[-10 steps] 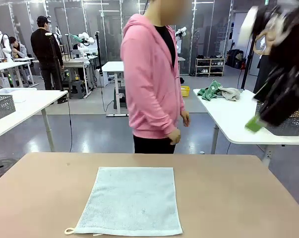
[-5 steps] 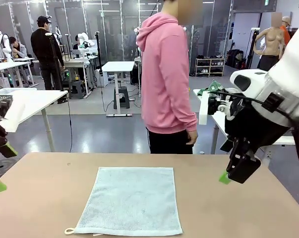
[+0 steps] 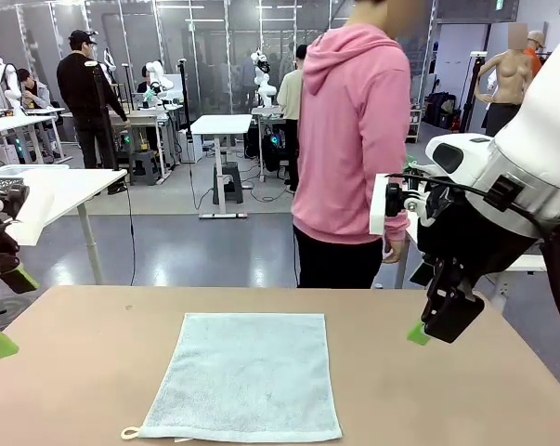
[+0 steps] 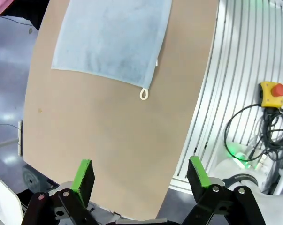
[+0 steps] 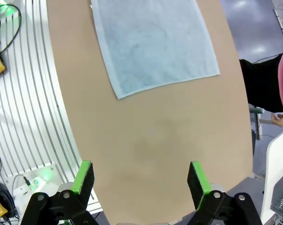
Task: Fold the towels and place them in the basket.
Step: When a person lays out a Towel with hook on the table, fold it in half twice.
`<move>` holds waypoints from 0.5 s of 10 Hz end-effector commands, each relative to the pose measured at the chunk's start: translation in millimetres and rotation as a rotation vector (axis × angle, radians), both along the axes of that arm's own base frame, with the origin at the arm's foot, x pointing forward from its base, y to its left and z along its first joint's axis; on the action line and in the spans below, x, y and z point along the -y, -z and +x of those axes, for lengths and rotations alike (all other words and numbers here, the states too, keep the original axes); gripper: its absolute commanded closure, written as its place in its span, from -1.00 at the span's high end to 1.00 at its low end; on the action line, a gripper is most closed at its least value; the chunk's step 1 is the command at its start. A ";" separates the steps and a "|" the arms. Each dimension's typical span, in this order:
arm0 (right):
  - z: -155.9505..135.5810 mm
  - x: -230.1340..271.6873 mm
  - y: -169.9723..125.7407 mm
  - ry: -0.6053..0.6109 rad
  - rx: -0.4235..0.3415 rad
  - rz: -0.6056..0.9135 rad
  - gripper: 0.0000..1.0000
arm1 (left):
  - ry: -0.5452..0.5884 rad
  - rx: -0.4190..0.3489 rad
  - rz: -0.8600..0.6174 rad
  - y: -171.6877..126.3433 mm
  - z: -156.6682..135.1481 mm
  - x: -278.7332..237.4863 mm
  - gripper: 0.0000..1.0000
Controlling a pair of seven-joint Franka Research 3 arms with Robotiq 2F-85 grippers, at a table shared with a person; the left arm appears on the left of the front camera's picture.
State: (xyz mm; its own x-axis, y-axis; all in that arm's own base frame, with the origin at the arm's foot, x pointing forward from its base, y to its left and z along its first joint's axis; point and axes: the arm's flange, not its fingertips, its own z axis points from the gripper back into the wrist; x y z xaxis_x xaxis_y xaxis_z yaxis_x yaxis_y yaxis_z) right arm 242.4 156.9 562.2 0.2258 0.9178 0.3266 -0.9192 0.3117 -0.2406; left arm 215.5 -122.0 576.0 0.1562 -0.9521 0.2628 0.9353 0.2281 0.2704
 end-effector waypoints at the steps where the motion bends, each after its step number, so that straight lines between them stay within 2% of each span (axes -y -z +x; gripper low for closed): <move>1: -2.0 -0.4 0.2 -0.001 0.002 0.000 1.00 | 0.000 -0.001 0.001 0.3 0.3 0.2 1.00; 2: 0.0 0.0 0.0 0.000 0.000 0.000 1.00 | 0.072 -0.026 -0.025 16.1 12.4 11.7 1.00; 5: 7.6 -12.7 48.2 -0.044 -0.052 -0.048 1.00 | 0.138 -0.110 -0.008 76.0 29.7 25.1 1.00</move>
